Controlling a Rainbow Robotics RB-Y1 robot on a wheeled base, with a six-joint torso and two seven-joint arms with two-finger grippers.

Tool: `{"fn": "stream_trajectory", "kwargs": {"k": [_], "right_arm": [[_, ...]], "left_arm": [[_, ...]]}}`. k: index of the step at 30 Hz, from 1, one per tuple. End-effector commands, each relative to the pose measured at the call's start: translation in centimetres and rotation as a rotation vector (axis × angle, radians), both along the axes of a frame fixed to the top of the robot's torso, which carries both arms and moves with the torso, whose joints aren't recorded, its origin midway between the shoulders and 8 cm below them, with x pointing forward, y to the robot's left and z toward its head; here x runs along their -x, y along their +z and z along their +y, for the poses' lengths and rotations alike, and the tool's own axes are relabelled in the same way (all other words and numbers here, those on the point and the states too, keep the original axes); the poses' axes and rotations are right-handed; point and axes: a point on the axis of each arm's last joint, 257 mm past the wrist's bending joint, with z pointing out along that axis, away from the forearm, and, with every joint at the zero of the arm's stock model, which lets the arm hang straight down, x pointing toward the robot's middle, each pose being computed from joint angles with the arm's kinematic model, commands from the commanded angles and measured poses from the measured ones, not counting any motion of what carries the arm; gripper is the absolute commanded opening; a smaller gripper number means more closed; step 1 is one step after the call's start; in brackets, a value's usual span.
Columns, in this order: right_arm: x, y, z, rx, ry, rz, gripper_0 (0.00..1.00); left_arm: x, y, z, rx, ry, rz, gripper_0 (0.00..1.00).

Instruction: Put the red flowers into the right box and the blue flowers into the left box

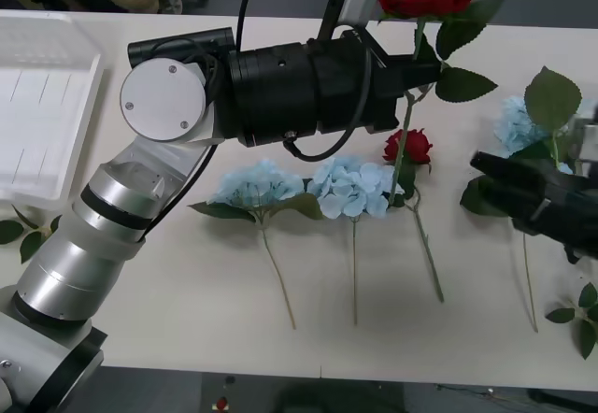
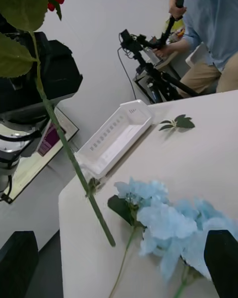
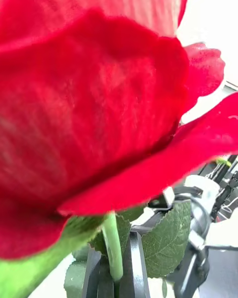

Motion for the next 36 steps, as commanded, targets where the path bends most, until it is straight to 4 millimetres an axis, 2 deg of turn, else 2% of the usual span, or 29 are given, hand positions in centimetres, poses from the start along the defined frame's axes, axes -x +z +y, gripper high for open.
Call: {"fn": "stream_trajectory", "kwargs": {"k": [1, 8, 16, 18, 20, 23, 24, 26, 36], "right_arm": [[-1.3, 2.2, 4.8, 0.029, 0.074, -0.073, 0.99], [-1.8, 3.3, 9.1, 0.035, 0.144, -0.093, 0.98], [-0.7, 4.1, 10.6, 0.018, 0.207, -0.116, 0.98], [-0.5, 4.3, 10.8, 0.020, 0.218, -0.123, 0.84], [-0.4, 4.1, 11.0, 0.022, 0.222, -0.119, 0.46], [-0.1, 3.8, 11.6, 0.022, 0.238, -0.112, 0.18], [-0.1, 3.8, 11.8, 0.022, 0.241, -0.111, 0.14], [0.0, 3.9, 12.3, 0.010, 0.245, -0.110, 0.00], [0.0, 3.6, 13.5, 0.012, 0.257, -0.103, 0.00]], "left_arm": [[0.6, 1.3, 0.2, 0.020, 0.001, -0.060, 0.00], [0.6, 1.3, 0.2, 0.020, 0.001, -0.060, 0.00], [0.6, 1.3, 0.2, 0.020, 0.001, -0.060, 0.00], [0.6, 1.3, 0.2, 0.020, 0.001, -0.060, 0.00], [0.6, 1.3, 0.2, 0.020, 0.001, -0.060, 0.00], [0.6, 1.3, 0.2, 0.020, 0.001, -0.060, 0.00], [0.6, 1.3, 0.2, 0.020, 0.001, -0.060, 0.00], [0.6, 1.3, 0.2, 0.020, 0.001, -0.060, 0.00], [0.6, 1.3, 0.2, 0.020, 0.001, -0.060, 0.00]]}}
